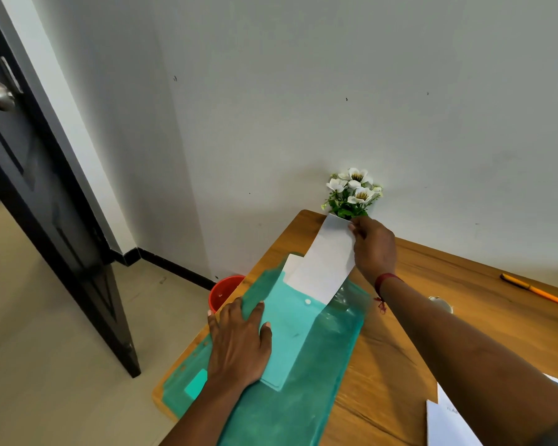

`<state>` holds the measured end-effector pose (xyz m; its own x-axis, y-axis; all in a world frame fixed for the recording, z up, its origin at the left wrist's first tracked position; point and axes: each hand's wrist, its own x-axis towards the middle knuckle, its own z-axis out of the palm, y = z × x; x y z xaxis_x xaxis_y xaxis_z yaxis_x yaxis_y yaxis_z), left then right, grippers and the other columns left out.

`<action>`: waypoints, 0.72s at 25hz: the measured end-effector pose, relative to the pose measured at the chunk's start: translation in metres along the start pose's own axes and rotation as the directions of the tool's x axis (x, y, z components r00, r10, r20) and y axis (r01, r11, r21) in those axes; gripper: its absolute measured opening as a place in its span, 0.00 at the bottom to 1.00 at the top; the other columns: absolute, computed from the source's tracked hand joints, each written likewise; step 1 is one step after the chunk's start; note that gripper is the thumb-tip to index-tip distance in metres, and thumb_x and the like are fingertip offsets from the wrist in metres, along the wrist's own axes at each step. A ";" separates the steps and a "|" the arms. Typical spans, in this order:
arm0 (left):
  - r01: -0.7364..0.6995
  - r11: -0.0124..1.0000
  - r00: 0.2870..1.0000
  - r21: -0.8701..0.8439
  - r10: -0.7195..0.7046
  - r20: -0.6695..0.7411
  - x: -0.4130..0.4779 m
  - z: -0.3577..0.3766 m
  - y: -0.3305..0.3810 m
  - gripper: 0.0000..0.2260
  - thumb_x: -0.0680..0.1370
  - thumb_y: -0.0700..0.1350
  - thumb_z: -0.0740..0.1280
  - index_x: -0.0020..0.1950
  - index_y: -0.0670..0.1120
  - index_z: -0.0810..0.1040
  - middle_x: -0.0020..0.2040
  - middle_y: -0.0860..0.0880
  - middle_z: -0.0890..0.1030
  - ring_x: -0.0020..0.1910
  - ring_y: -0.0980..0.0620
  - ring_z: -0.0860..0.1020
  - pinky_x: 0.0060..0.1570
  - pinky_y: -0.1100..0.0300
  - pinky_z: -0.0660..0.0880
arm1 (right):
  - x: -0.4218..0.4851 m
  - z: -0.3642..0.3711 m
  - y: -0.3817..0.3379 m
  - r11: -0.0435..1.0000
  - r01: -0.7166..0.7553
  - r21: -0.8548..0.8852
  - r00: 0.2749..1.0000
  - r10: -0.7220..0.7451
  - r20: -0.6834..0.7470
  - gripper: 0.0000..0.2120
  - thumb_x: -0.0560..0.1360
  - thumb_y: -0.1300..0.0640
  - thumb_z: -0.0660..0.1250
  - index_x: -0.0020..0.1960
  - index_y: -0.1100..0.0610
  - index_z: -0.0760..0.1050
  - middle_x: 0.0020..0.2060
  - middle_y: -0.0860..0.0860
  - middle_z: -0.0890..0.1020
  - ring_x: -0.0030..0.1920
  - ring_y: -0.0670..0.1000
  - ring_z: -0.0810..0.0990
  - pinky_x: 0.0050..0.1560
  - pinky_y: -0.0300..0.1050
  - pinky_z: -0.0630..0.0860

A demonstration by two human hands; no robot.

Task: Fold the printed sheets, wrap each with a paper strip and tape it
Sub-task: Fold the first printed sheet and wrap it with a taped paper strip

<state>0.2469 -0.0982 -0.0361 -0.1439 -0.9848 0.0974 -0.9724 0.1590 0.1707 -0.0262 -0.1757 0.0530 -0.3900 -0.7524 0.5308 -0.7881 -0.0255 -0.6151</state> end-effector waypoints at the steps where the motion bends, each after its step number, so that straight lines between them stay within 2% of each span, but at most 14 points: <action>1: -0.004 1.000 1.000 0.013 0.004 -0.001 0.001 0.000 0.000 0.25 0.82 0.62 0.47 0.79 0.58 0.58 0.79 0.46 0.57 0.78 0.44 0.55 0.75 0.39 0.42 | 0.001 -0.006 -0.003 0.999 0.038 -0.029 0.999 -0.039 -0.032 0.08 0.81 0.59 0.63 0.56 0.57 0.80 0.48 0.56 0.83 0.45 0.57 0.79 0.39 0.44 0.68; 7: -0.018 0.999 1.000 0.033 0.018 0.014 0.000 -0.004 0.002 0.25 0.82 0.61 0.50 0.79 0.58 0.60 0.78 0.45 0.60 0.77 0.44 0.58 0.75 0.36 0.46 | -0.001 -0.047 -0.026 0.960 0.202 -0.194 0.959 -0.234 -0.160 0.09 0.78 0.64 0.66 0.56 0.57 0.80 0.44 0.57 0.81 0.38 0.62 0.78 0.34 0.45 0.67; 10: -0.025 0.998 0.999 0.050 0.023 0.034 -0.001 -0.010 0.005 0.25 0.82 0.61 0.50 0.79 0.58 0.59 0.79 0.45 0.59 0.78 0.44 0.57 0.75 0.35 0.47 | 0.004 -0.069 -0.040 0.941 0.246 -0.232 0.936 -0.292 -0.196 0.10 0.77 0.65 0.66 0.57 0.57 0.80 0.45 0.57 0.81 0.38 0.61 0.78 0.33 0.47 0.72; 14: -0.025 0.997 0.998 0.068 0.021 0.062 0.000 -0.022 0.010 0.25 0.82 0.61 0.50 0.79 0.58 0.57 0.79 0.46 0.57 0.78 0.44 0.56 0.74 0.35 0.47 | 0.005 -0.087 -0.054 0.890 0.350 -0.292 0.882 -0.418 -0.216 0.11 0.77 0.66 0.68 0.58 0.59 0.80 0.43 0.57 0.80 0.37 0.59 0.78 0.31 0.47 0.74; 18: -0.035 0.998 0.999 0.048 0.033 0.041 0.005 -0.036 0.019 0.26 0.82 0.61 0.52 0.79 0.56 0.57 0.80 0.46 0.57 0.78 0.44 0.56 0.75 0.35 0.47 | 0.006 -0.103 -0.064 0.867 0.385 -0.317 0.848 -0.467 -0.250 0.13 0.76 0.68 0.68 0.59 0.60 0.80 0.43 0.58 0.81 0.38 0.59 0.79 0.31 0.50 0.77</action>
<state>0.2340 -0.0979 0.0030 -0.1829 -0.9811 0.0631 -0.9745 0.1894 0.1199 -0.0266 -0.1108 0.1553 -0.0812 -0.4619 0.8832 -0.9841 -0.1032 -0.1444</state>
